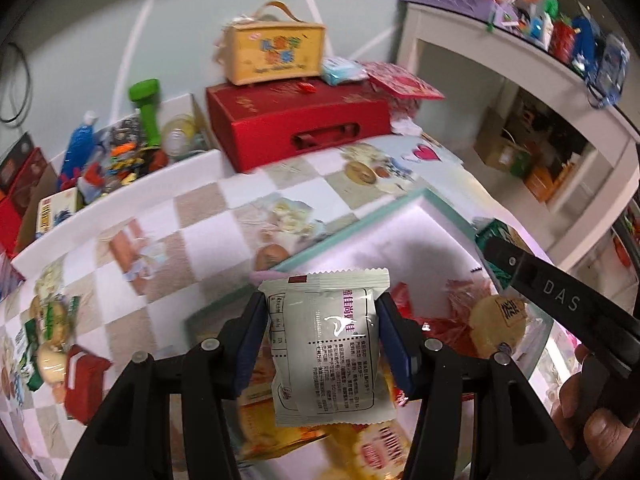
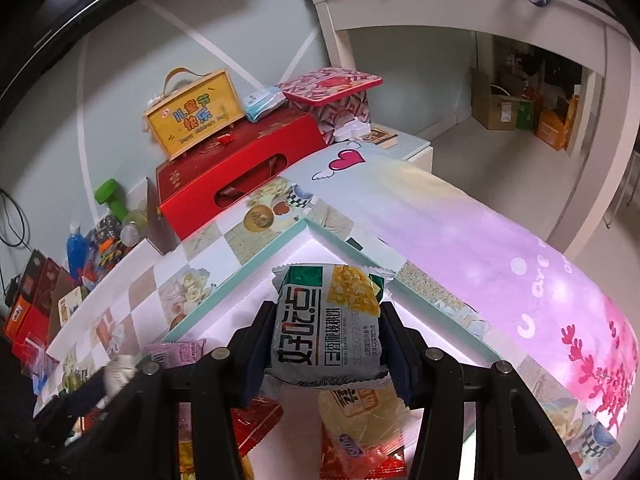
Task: Organize snacks
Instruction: 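Carry both snacks over the white tray and open both tools to drop them, then move both open tools from the tray back toward the snack pile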
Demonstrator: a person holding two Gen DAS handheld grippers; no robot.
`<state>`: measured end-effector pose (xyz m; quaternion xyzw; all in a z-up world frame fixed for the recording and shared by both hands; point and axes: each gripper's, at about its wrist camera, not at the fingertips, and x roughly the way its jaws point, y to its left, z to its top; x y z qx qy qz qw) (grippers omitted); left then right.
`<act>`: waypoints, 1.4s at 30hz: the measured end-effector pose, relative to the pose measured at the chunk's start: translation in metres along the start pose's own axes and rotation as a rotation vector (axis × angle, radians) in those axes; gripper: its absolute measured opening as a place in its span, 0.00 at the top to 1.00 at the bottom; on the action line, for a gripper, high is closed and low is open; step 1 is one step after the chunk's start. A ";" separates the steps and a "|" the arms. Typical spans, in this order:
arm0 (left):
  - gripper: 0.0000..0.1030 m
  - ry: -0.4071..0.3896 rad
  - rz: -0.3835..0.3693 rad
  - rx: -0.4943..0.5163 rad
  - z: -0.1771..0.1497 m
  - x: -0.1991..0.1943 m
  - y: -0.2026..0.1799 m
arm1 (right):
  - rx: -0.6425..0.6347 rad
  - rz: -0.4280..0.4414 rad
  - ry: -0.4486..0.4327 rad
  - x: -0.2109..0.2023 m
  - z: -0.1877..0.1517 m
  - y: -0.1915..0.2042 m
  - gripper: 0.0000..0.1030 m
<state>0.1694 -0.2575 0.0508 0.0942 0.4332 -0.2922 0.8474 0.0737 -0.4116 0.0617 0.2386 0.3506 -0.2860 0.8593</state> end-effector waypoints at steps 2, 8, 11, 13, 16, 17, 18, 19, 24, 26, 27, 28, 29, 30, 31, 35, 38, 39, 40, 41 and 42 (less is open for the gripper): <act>0.45 0.009 -0.003 0.008 -0.001 0.004 -0.005 | -0.005 0.013 0.004 0.001 0.000 0.001 0.48; 0.44 0.014 -0.023 -0.003 -0.002 0.004 -0.007 | -0.049 0.065 0.013 0.002 -0.002 0.014 0.45; 0.37 0.021 -0.021 -0.013 -0.002 0.001 -0.005 | -0.060 0.068 0.006 0.000 -0.002 0.018 0.40; 0.35 0.013 -0.020 -0.023 -0.003 -0.003 -0.002 | -0.061 0.063 0.002 -0.002 -0.003 0.018 0.39; 0.29 -0.002 -0.026 -0.048 -0.005 -0.011 0.005 | -0.065 0.054 0.004 -0.002 -0.003 0.019 0.39; 0.26 -0.009 -0.024 -0.056 -0.006 -0.014 0.008 | -0.066 0.051 0.006 -0.002 -0.003 0.019 0.39; 0.23 -0.017 -0.020 -0.071 -0.007 -0.018 0.013 | -0.069 0.044 0.013 -0.001 -0.003 0.020 0.38; 0.22 -0.021 -0.012 -0.084 -0.008 -0.019 0.017 | -0.073 0.037 0.020 0.001 -0.003 0.021 0.33; 0.09 -0.027 0.121 -0.206 -0.013 -0.017 0.052 | -0.119 -0.007 0.072 0.011 -0.008 0.030 0.18; 0.08 -0.026 0.170 -0.247 -0.017 -0.015 0.065 | -0.135 -0.013 0.089 0.015 -0.011 0.032 0.07; 0.04 -0.026 0.189 -0.275 -0.019 -0.013 0.072 | -0.144 -0.017 0.095 0.017 -0.012 0.035 0.05; 0.02 -0.024 0.201 -0.299 -0.021 -0.012 0.078 | -0.149 -0.018 0.097 0.018 -0.013 0.036 0.01; 0.01 -0.023 0.206 -0.316 -0.023 -0.011 0.082 | -0.154 -0.017 0.101 0.018 -0.014 0.037 0.00; 0.01 -0.028 0.211 -0.335 -0.025 -0.010 0.087 | -0.157 -0.017 0.102 0.019 -0.014 0.038 0.00; 0.01 -0.030 0.220 -0.349 -0.027 -0.008 0.090 | -0.159 -0.019 0.104 0.019 -0.015 0.038 0.00; 0.00 -0.024 0.221 -0.388 -0.031 -0.005 0.099 | -0.168 -0.030 0.122 0.023 -0.017 0.040 0.00; 0.00 -0.030 0.219 -0.403 -0.034 -0.005 0.105 | -0.168 -0.037 0.123 0.024 -0.017 0.041 0.00; 0.00 -0.035 0.221 -0.406 -0.034 -0.005 0.107 | -0.168 -0.038 0.119 0.023 -0.017 0.041 0.00; 0.00 -0.041 0.223 -0.406 -0.034 -0.006 0.108 | -0.169 -0.039 0.114 0.022 -0.017 0.042 0.00; 0.00 -0.047 0.226 -0.405 -0.035 -0.007 0.110 | -0.170 -0.040 0.109 0.021 -0.016 0.044 0.00; 0.00 -0.058 0.227 -0.403 -0.035 -0.008 0.113 | -0.172 -0.041 0.099 0.019 -0.016 0.046 0.00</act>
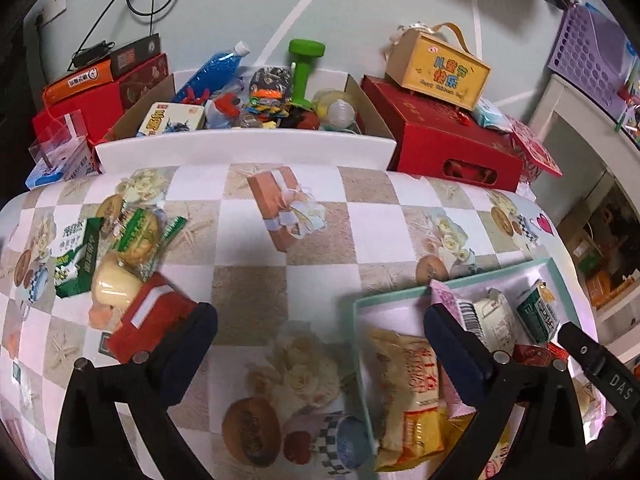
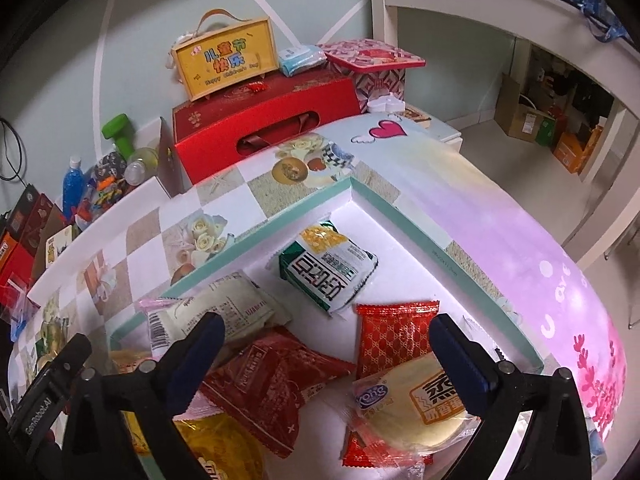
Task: Organize snacks
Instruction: 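Move both open tools from the tray back toward the snack pile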
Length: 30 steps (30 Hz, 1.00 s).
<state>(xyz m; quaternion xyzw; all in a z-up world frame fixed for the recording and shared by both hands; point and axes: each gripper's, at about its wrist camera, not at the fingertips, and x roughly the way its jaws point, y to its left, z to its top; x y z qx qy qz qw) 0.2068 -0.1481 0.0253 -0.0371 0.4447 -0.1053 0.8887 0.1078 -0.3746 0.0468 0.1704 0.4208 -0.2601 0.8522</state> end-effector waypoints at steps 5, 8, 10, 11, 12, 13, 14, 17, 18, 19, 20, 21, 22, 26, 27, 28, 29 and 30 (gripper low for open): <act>0.00 -0.081 -0.024 0.010 0.006 -0.007 0.013 | -0.002 0.001 -0.041 -0.008 0.001 0.015 0.00; 0.00 -0.109 -0.039 0.018 0.012 -0.011 0.024 | 0.011 0.040 -0.052 -0.011 0.001 0.027 0.00; 0.00 -0.114 -0.045 0.017 0.014 -0.012 0.030 | 0.007 0.065 -0.058 -0.012 0.000 0.036 0.00; 0.00 -0.114 -0.050 0.015 0.016 -0.012 0.034 | -0.001 0.071 -0.062 -0.013 -0.001 0.042 0.00; 0.00 -0.109 -0.059 0.014 0.018 -0.012 0.039 | -0.010 0.075 -0.069 -0.015 -0.002 0.049 0.00; 0.00 -0.101 -0.071 0.009 0.020 -0.012 0.043 | -0.017 0.074 -0.075 -0.016 -0.002 0.054 0.00; 0.00 -0.098 -0.084 0.000 0.021 -0.012 0.047 | -0.021 0.075 -0.080 -0.017 -0.003 0.059 0.00; 0.00 -0.093 -0.107 -0.026 0.024 -0.013 0.064 | -0.054 0.082 -0.102 -0.020 -0.005 0.079 0.00; 0.00 -0.094 -0.101 -0.027 0.024 -0.013 0.068 | -0.063 0.083 -0.108 -0.021 -0.006 0.083 0.00; 0.00 -0.095 -0.088 -0.030 0.024 -0.013 0.073 | -0.079 0.088 -0.120 -0.023 -0.007 0.092 0.00; 0.00 -0.096 -0.077 -0.036 0.024 -0.013 0.079 | -0.088 0.094 -0.126 -0.024 -0.008 0.096 0.00; 0.00 -0.098 -0.071 -0.042 0.024 -0.014 0.085 | -0.099 0.104 -0.132 -0.026 -0.010 0.102 0.00; 0.00 -0.099 -0.064 -0.049 0.024 -0.014 0.090 | -0.111 0.115 -0.138 -0.027 -0.011 0.110 0.00; 0.00 -0.104 -0.002 -0.070 0.026 -0.016 0.118 | -0.159 0.150 -0.136 -0.027 -0.016 0.134 0.00; 0.00 -0.106 0.010 -0.075 0.026 -0.017 0.124 | -0.169 0.162 -0.129 -0.027 -0.017 0.141 0.00; 0.00 -0.108 0.025 -0.085 0.026 -0.018 0.131 | -0.181 0.181 -0.121 -0.027 -0.018 0.149 0.00; 0.00 -0.110 0.040 -0.104 0.027 -0.019 0.141 | -0.188 0.191 -0.120 -0.027 -0.019 0.153 0.00; 0.00 -0.110 0.045 -0.117 0.028 -0.019 0.148 | -0.197 0.202 -0.121 -0.028 -0.020 0.160 0.00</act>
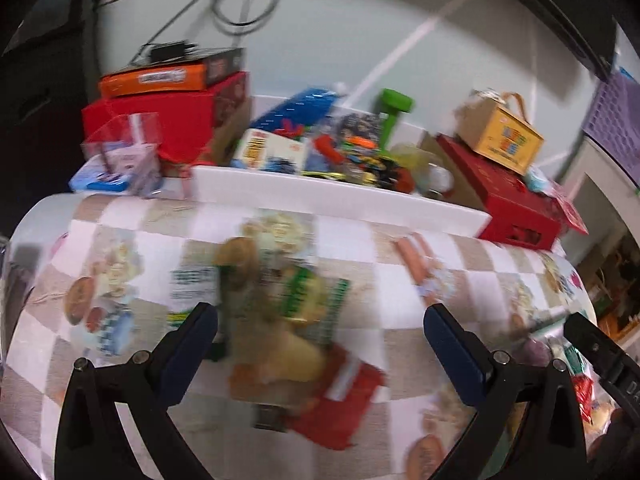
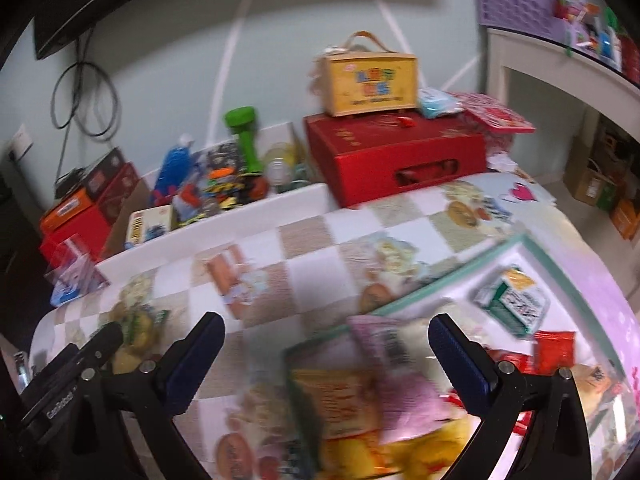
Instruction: Organize snacks
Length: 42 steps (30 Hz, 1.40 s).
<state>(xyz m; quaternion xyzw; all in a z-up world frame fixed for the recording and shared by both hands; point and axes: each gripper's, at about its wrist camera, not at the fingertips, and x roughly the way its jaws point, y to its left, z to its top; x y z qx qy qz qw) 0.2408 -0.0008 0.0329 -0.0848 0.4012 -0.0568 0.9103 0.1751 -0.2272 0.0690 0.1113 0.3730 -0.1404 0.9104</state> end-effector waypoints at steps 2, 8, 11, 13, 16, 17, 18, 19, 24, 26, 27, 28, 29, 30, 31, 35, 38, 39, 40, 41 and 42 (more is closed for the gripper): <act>0.00 0.001 0.012 -0.035 0.002 0.000 0.016 | -0.027 0.016 -0.004 0.001 0.001 0.016 0.00; 0.00 -0.009 0.073 -0.099 0.007 -0.004 0.056 | -0.065 0.102 0.005 0.005 0.003 0.055 0.00; 0.00 -0.012 0.077 -0.139 0.008 -0.004 0.071 | -0.076 0.141 0.012 0.009 0.004 0.071 0.00; 0.00 -0.010 0.080 -0.154 0.009 -0.003 0.079 | -0.086 0.153 0.018 0.013 0.004 0.081 0.00; 0.00 0.000 0.090 -0.180 0.009 0.001 0.091 | -0.087 0.159 0.037 0.023 0.003 0.090 0.00; 0.00 0.005 0.090 -0.189 0.009 0.003 0.094 | -0.084 0.164 0.045 0.028 0.002 0.093 0.00; 0.00 0.011 0.089 -0.199 0.009 0.006 0.098 | -0.082 0.170 0.060 0.034 0.001 0.096 0.00; 0.00 0.017 0.090 -0.208 0.007 0.008 0.100 | -0.082 0.172 0.068 0.038 0.000 0.098 0.00; 0.01 0.052 0.101 -0.243 0.002 0.021 0.111 | -0.100 0.180 0.112 0.062 -0.006 0.113 0.00; 0.01 0.066 0.106 -0.239 0.000 0.028 0.111 | -0.103 0.208 0.138 0.072 -0.008 0.120 0.00; 0.01 0.075 0.111 -0.231 -0.001 0.032 0.110 | -0.105 0.221 0.148 0.076 -0.010 0.123 0.00; 0.01 0.081 0.112 -0.225 -0.002 0.034 0.109 | -0.107 0.232 0.158 0.080 -0.011 0.127 0.00; 0.01 0.091 0.107 -0.220 -0.003 0.038 0.107 | -0.111 0.238 0.168 0.084 -0.013 0.130 0.00; 0.01 0.096 0.100 -0.217 -0.003 0.041 0.106 | -0.115 0.243 0.174 0.087 -0.014 0.133 0.00; 0.01 0.101 0.095 -0.212 -0.004 0.043 0.105 | -0.118 0.247 0.181 0.089 -0.015 0.136 0.00; 0.01 0.122 0.103 -0.186 -0.006 0.053 0.100 | -0.122 0.263 0.206 0.101 -0.017 0.144 0.00; 0.01 0.129 0.123 -0.178 -0.008 0.057 0.099 | -0.124 0.272 0.224 0.109 -0.017 0.152 0.00; 0.01 0.130 0.137 -0.174 -0.008 0.058 0.100 | -0.129 0.270 0.230 0.112 -0.017 0.155 0.00; 0.01 0.130 0.143 -0.173 -0.008 0.058 0.100 | -0.139 0.263 0.238 0.116 -0.018 0.159 0.00; 0.01 0.130 0.152 -0.173 -0.008 0.058 0.102 | -0.144 0.263 0.242 0.117 -0.019 0.161 0.00; 0.01 0.130 0.159 -0.173 -0.009 0.058 0.103 | -0.149 0.265 0.249 0.120 -0.020 0.164 0.00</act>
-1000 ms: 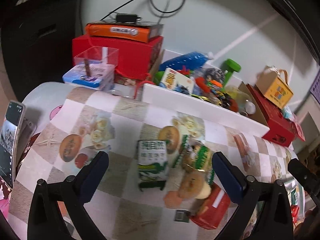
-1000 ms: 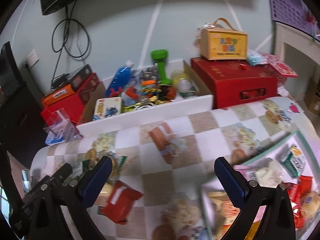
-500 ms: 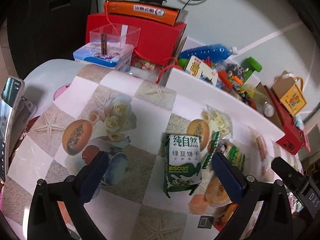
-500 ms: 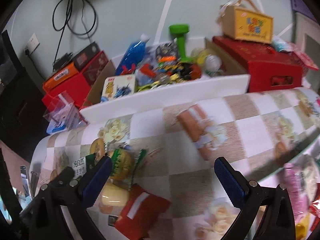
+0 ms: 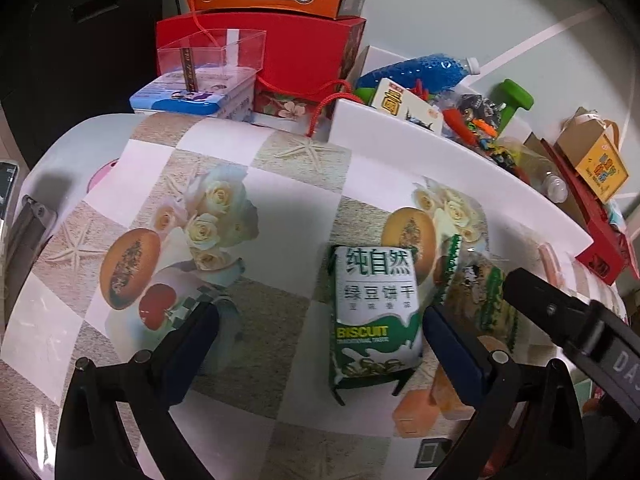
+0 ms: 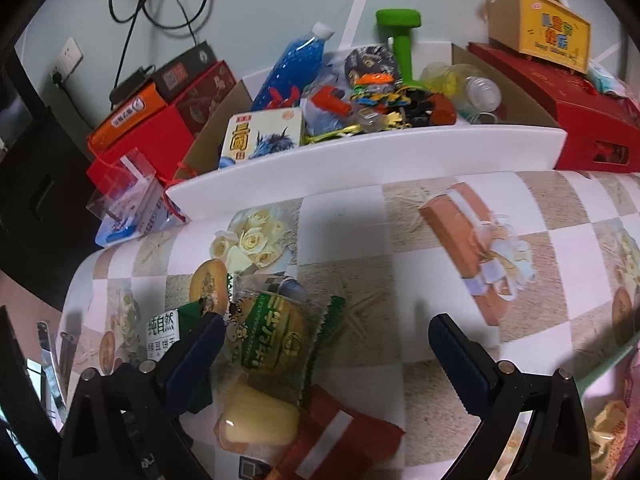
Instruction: Organize snacks
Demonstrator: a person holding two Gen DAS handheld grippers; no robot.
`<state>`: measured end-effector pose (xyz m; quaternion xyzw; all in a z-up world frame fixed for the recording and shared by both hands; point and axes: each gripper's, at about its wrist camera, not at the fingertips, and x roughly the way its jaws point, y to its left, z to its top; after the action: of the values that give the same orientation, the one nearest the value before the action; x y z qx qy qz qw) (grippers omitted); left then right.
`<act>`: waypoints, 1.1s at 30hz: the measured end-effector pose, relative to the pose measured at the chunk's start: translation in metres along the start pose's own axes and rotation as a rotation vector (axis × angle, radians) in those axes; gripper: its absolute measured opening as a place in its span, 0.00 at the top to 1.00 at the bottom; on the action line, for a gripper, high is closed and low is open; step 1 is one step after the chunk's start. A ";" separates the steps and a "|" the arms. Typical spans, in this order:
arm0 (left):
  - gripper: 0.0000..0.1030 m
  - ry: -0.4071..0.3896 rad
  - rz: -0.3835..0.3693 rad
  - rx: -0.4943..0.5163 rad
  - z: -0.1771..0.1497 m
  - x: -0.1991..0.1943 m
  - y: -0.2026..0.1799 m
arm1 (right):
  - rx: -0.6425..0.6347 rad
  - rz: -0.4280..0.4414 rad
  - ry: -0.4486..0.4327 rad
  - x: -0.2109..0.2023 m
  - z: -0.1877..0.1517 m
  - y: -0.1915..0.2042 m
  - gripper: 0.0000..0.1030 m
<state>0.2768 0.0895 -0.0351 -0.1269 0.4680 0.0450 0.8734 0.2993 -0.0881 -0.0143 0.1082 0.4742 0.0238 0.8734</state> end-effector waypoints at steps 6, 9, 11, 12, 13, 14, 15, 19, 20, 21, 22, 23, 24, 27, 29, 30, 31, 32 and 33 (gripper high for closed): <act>0.01 -0.001 0.032 0.010 0.000 0.001 0.005 | -0.022 0.004 0.043 0.016 0.000 0.010 0.00; 0.01 -0.002 0.061 0.016 -0.001 0.002 0.007 | -0.036 -0.008 0.053 0.020 0.000 0.015 0.00; 0.01 -0.003 0.070 0.016 -0.001 0.002 0.009 | -0.051 -0.013 0.056 0.022 0.000 0.019 0.00; 0.01 -0.003 0.073 0.015 -0.001 0.002 0.011 | -0.056 -0.019 0.055 0.023 0.000 0.021 0.00; 0.01 -0.003 0.076 0.017 -0.001 0.002 0.011 | -0.063 -0.033 0.054 0.024 0.000 0.023 0.00; 0.01 -0.004 0.083 0.020 -0.001 0.002 0.011 | -0.066 -0.041 0.053 0.024 -0.001 0.024 0.00; 0.01 -0.004 0.087 0.020 -0.001 0.002 0.011 | -0.071 -0.049 0.052 0.025 -0.002 0.025 0.00; 0.01 -0.004 0.092 0.025 -0.002 0.002 0.011 | -0.068 -0.064 0.049 0.024 -0.003 0.022 0.00; 0.01 -0.004 0.095 0.026 -0.002 0.003 0.010 | -0.062 -0.070 0.045 0.023 -0.003 0.020 0.00; 0.01 -0.004 0.099 0.028 -0.002 0.003 0.010 | -0.054 -0.077 0.042 0.023 -0.003 0.018 0.00; 0.01 -0.004 0.101 0.029 -0.002 0.003 0.009 | -0.041 -0.089 0.037 0.021 -0.004 0.012 0.00; 0.01 -0.004 0.103 0.030 -0.002 0.004 0.009 | -0.034 -0.096 0.034 0.021 -0.004 0.008 0.01; 0.01 -0.004 0.108 0.033 -0.002 0.004 0.008 | -0.025 -0.108 0.030 0.020 -0.006 0.002 0.01; 0.01 -0.004 0.120 0.041 -0.002 0.005 0.006 | -0.003 -0.126 0.023 0.016 -0.009 -0.010 0.02; 0.01 -0.005 0.124 0.044 -0.002 0.005 0.006 | 0.014 -0.133 0.024 0.014 -0.011 -0.018 0.02; 0.02 -0.005 0.125 0.045 -0.002 0.005 0.005 | 0.020 -0.133 0.024 0.013 -0.012 -0.021 0.02; 0.02 -0.006 0.125 0.047 -0.002 0.005 0.005 | 0.022 -0.131 0.024 0.011 -0.014 -0.022 0.02; 0.05 -0.008 0.120 0.051 -0.002 0.004 0.004 | 0.017 -0.128 0.024 0.010 -0.015 -0.022 0.02; 0.07 -0.010 0.118 0.054 -0.003 0.004 0.003 | 0.007 -0.126 0.026 0.009 -0.017 -0.022 0.02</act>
<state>0.2764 0.0913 -0.0402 -0.0753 0.4714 0.0846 0.8746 0.2892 -0.1052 -0.0356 0.0810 0.4915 -0.0314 0.8666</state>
